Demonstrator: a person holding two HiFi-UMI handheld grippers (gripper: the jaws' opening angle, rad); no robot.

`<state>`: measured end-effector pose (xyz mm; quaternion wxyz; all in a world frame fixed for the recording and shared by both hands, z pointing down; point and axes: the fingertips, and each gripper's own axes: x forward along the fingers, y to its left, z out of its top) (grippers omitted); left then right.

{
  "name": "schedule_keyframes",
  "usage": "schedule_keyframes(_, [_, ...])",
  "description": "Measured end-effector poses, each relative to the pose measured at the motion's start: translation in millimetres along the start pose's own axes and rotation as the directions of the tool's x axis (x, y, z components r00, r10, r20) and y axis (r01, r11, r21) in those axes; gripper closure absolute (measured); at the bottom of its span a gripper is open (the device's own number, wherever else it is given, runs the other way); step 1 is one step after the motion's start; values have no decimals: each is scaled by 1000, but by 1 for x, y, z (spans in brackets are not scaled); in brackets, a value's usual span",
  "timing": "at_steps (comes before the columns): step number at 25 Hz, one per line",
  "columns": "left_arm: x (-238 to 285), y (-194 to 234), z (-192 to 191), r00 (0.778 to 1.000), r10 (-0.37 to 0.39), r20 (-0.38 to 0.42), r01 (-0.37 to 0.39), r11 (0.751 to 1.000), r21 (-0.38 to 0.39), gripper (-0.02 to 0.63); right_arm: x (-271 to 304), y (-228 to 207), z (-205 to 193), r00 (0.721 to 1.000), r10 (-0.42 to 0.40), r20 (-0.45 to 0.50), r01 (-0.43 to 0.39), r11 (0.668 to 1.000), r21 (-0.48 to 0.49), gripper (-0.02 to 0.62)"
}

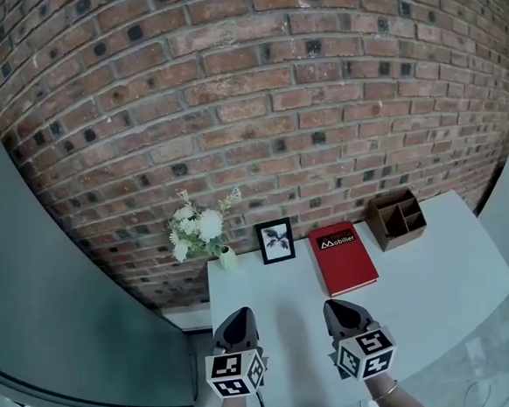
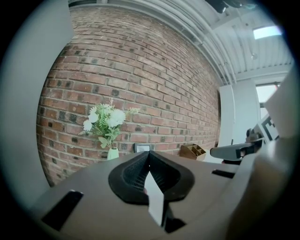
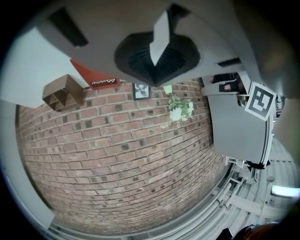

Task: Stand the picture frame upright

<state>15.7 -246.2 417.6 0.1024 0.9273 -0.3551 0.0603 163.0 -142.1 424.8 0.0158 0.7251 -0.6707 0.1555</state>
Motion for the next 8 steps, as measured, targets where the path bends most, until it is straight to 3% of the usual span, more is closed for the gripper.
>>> schedule_keyframes(8, [13, 6, 9, 999, -30, 29, 30, 999, 28, 614, 12, -1, -3, 1000, -20, 3, 20, 1000, 1, 594])
